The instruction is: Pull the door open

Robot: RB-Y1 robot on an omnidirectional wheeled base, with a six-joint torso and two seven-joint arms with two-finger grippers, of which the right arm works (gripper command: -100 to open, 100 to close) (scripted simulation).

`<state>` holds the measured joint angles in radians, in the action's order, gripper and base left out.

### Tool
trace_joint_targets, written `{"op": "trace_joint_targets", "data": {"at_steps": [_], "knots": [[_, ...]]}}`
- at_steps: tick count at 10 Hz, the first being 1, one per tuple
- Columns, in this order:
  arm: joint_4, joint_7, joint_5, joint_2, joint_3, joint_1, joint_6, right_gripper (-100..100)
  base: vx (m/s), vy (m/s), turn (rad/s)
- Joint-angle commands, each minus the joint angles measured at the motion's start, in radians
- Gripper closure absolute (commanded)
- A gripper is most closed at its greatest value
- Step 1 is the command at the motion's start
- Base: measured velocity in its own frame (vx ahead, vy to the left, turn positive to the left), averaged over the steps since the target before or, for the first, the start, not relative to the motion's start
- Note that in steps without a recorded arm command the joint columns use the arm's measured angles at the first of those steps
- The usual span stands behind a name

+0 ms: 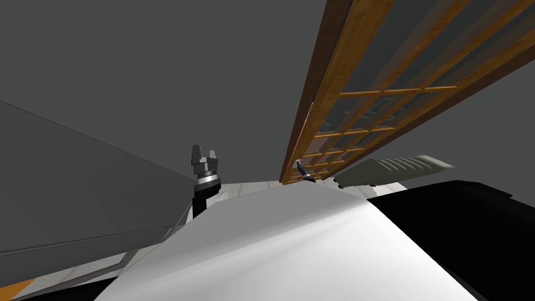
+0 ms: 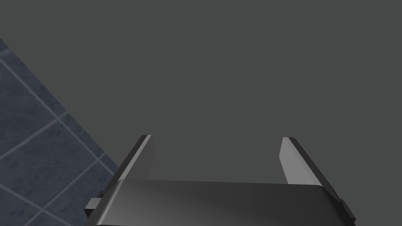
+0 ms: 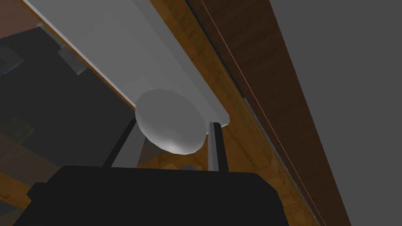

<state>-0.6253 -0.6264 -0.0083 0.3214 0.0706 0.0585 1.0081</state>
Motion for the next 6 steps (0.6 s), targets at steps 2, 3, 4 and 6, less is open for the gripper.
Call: {"op": "trace_joint_targets", "data": {"at_steps": [2,3,4,6], "knots": [[0.002,0.059,-0.015,-0.003,-0.008,-0.002,-0.003,100,-0.038,-0.018,0.053],[0.002,0.094,-0.025,-0.003,-0.011,-0.003,-0.004,100,-0.028,-0.015,0.044],[0.001,0.121,-0.037,-0.003,-0.015,-0.004,-0.006,100,-0.034,-0.025,0.079],[0.000,0.170,-0.048,-0.004,-0.019,-0.005,-0.009,100,-0.032,-0.016,0.042]]}}
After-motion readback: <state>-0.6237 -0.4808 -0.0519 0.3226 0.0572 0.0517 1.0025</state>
